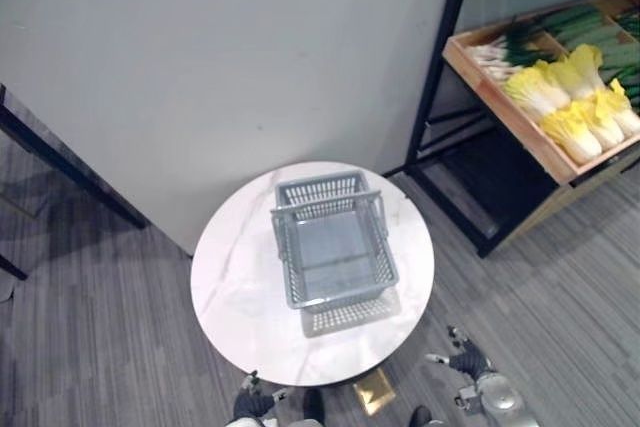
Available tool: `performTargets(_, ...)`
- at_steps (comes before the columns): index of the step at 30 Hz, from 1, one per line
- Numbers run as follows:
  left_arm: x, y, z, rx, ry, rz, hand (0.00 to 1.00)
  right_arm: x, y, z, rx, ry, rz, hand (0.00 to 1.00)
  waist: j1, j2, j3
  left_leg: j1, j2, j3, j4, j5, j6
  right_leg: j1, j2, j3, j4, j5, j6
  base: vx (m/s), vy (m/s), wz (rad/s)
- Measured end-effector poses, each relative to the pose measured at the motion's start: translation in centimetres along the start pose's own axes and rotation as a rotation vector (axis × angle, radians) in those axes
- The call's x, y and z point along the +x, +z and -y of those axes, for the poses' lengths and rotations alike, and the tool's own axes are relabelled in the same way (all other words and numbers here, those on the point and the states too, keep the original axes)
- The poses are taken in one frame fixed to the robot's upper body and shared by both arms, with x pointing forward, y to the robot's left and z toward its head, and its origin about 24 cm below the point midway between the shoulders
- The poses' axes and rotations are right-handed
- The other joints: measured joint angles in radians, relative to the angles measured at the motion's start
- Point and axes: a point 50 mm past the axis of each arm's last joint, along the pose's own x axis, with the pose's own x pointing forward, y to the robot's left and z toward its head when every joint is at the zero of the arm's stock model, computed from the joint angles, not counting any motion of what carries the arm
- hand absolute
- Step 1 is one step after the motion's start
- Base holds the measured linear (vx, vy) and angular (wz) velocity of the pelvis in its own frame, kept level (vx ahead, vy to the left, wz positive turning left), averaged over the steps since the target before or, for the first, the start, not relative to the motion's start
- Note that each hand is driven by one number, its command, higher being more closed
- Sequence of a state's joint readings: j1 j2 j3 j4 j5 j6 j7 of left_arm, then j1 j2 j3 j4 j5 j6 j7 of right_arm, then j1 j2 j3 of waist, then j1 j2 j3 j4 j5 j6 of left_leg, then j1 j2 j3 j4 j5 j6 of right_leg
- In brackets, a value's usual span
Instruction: Pick vegetable in the basket
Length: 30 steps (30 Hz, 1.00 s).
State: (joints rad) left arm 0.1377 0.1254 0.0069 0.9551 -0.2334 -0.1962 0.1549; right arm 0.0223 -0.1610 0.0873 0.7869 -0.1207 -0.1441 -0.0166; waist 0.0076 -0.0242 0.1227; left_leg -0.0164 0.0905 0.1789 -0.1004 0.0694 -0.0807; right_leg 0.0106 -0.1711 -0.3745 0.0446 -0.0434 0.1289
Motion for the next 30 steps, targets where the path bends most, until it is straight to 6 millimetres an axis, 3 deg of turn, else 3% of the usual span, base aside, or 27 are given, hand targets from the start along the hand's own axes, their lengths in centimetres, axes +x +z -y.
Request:
performTargets(3,0.0,0.2,0.1,-0.003,-0.002,0.011,0.00,0.0,1.4,0.4,-0.025,-0.020,0.064,0.00,-0.001,0.000,-0.002,0.004,0.002,0.000,0.000,-0.001,-0.002,0.011,0.006,0.002,-0.013,0.000,-0.001,0.06,-0.017,0.06)
performTargets(5,0.0,0.4,0.0,-0.006,-0.001,0.018,0.00,-0.2,3.2,1.3,-0.073,-0.060,0.152,0.00,-0.003,0.000,-0.002,0.004,0.002,0.004,-0.001,-0.003,-0.005,0.011,0.006,0.009,-0.016,0.000,-0.001,0.03,0.006,-0.07)
performTargets(7,0.1,0.4,-0.4,-0.022,0.019,0.018,0.00,-0.8,6.2,3.3,-0.123,-0.147,0.293,0.00,-0.006,-0.006,-0.005,0.010,0.002,0.022,-0.001,-0.007,-0.009,0.009,0.007,0.030,-0.022,0.003,-0.004,0.01,0.021,-0.17)
performTargets(9,0.1,0.4,-0.7,-0.033,0.033,0.016,0.00,-1.2,7.5,4.3,-0.120,-0.193,0.355,0.00,-0.005,-0.009,-0.007,0.016,0.003,0.029,-0.002,-0.009,-0.011,0.010,0.008,0.040,-0.025,0.003,-0.004,-0.01,0.014,-0.17)
performTargets(12,0.0,0.1,-1.8,-0.055,0.083,0.008,0.00,-3.1,10.2,6.3,-0.166,-0.301,0.500,0.00,-0.010,-0.016,-0.025,0.020,0.005,0.032,-0.002,-0.011,-0.012,0.010,0.010,0.047,-0.026,0.003,-0.004,-0.01,0.003,-0.06)
performTargets(16,-0.1,-0.5,-2.5,-0.045,0.115,-0.015,0.00,-4.5,12.6,7.2,-0.250,-0.345,0.623,0.00,-0.013,-0.019,-0.034,0.022,0.007,0.033,-0.002,-0.011,-0.012,0.010,0.012,0.051,-0.026,0.006,-0.004,-0.02,0.005,-0.02)
performTargets(19,-0.3,-1.0,-3.0,-0.038,0.131,-0.035,0.00,-4.2,15.4,6.4,-0.372,-0.269,0.719,0.00,-0.012,-0.019,-0.034,0.021,0.008,0.038,-0.002,-0.011,-0.011,0.005,0.012,0.057,-0.028,0.011,-0.003,-0.05,0.015,-0.07)
performTargets(23,-0.6,-2.0,-3.3,-0.032,0.137,-0.075,0.00,-2.7,21.0,3.6,-0.563,-0.109,0.872,0.00,0.007,-0.018,-0.034,0.003,0.008,0.038,-0.002,-0.006,-0.006,-0.013,0.012,0.060,-0.031,0.019,-0.004,-0.06,0.011,-0.03)
performTargets(26,-0.5,-1.8,-3.2,-0.036,0.135,-0.069,0.00,-1.1,24.8,2.6,-0.725,-0.086,0.906,0.00,0.051,-0.018,-0.031,-0.039,0.004,0.019,-0.002,0.011,0.000,-0.036,0.013,0.041,-0.047,0.041,-0.007,-0.04,0.009,0.17)
performTargets(30,-0.5,-1.8,-3.3,-0.056,0.144,-0.071,0.00,-1.1,29.9,3.1,-0.842,-0.174,0.959,0.00,0.104,-0.023,-0.015,-0.087,0.000,-0.016,0.005,0.032,0.003,-0.060,0.011,0.020,-0.049,0.050,-0.015,-0.01,0.017,0.29)
